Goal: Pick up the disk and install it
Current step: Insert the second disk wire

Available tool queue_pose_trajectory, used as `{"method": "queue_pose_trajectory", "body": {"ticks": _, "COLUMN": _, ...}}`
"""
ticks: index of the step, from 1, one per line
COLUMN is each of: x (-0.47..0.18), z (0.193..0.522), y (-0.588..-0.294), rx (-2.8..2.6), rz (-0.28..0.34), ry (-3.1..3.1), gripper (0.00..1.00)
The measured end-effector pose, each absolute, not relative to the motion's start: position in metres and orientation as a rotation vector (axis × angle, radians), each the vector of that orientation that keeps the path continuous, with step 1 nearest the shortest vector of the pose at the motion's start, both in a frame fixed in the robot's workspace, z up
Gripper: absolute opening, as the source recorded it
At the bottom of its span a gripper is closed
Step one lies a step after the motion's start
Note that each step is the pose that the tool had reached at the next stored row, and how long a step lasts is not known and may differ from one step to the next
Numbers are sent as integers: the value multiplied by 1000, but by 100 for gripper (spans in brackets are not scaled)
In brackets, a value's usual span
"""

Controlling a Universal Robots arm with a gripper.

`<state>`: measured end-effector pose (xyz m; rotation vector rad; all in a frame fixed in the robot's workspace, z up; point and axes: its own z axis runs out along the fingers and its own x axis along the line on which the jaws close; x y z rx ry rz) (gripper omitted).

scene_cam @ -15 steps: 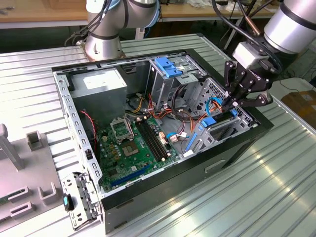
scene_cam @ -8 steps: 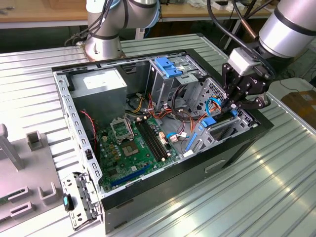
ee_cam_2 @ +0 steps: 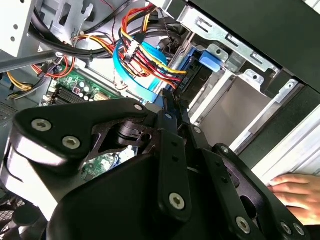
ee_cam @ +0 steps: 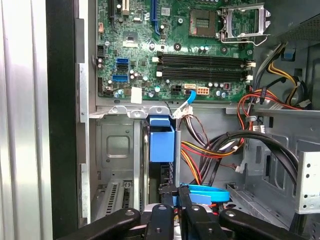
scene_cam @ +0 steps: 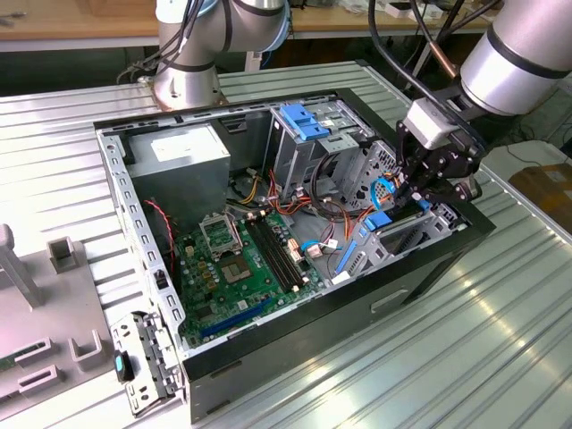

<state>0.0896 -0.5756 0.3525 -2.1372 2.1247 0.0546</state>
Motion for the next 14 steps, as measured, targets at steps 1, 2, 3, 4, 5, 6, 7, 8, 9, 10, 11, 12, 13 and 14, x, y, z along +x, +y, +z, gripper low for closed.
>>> {"method": "queue_pose_trajectory", "body": {"ticks": 1, "x": 90, "z": 352, "y": -576, "rx": -2137, "rz": 55, "ry": 2124, "gripper": 16}}
{"method": "queue_pose_trajectory", "body": {"ticks": 2, "x": 90, "z": 352, "y": -576, "rx": -2136, "rz": 54, "ry": 2124, "gripper": 16}}
{"method": "queue_pose_trajectory", "body": {"ticks": 3, "x": 90, "z": 352, "y": -577, "rx": -2136, "rz": 54, "ry": 2124, "gripper": 16}}
{"method": "queue_pose_trajectory", "body": {"ticks": 4, "x": 90, "z": 352, "y": -578, "rx": -2136, "rz": 54, "ry": 2124, "gripper": 16}}
{"method": "queue_pose_trajectory", "body": {"ticks": 5, "x": 90, "z": 352, "y": -578, "rx": -2136, "rz": 54, "ry": 2124, "gripper": 16}}
{"method": "queue_pose_trajectory", "body": {"ticks": 6, "x": 90, "z": 351, "y": -579, "rx": -2136, "rz": 55, "ry": 2124, "gripper": 16}}
{"method": "queue_pose_trajectory", "body": {"ticks": 7, "x": 90, "z": 351, "y": -579, "rx": -2136, "rz": 54, "ry": 2124, "gripper": 16}}
{"method": "queue_pose_trajectory", "body": {"ticks": 8, "x": 90, "z": 350, "y": -579, "rx": -2136, "rz": 55, "ry": 2124, "gripper": 16}}
{"method": "queue_pose_trajectory", "body": {"ticks": 9, "x": 90, "z": 350, "y": -579, "rx": -2136, "rz": 54, "ry": 2124, "gripper": 16}}
{"method": "queue_pose_trajectory", "body": {"ticks": 10, "x": 90, "z": 349, "y": -579, "rx": -2136, "rz": 55, "ry": 2124, "gripper": 16}}
{"method": "queue_pose_trajectory", "body": {"ticks": 11, "x": 90, "z": 348, "y": -579, "rx": -2136, "rz": 54, "ry": 2124, "gripper": 16}}
{"method": "queue_pose_trajectory", "body": {"ticks": 12, "x": 90, "z": 348, "y": -579, "rx": -2136, "rz": 54, "ry": 2124, "gripper": 16}}
{"method": "queue_pose_trajectory", "body": {"ticks": 13, "x": 91, "z": 348, "y": -579, "rx": -2137, "rz": 55, "ry": 2123, "gripper": 16}}
{"method": "queue_pose_trajectory", "body": {"ticks": 14, "x": 90, "z": 348, "y": -579, "rx": -2138, "rz": 55, "ry": 2122, "gripper": 16}}
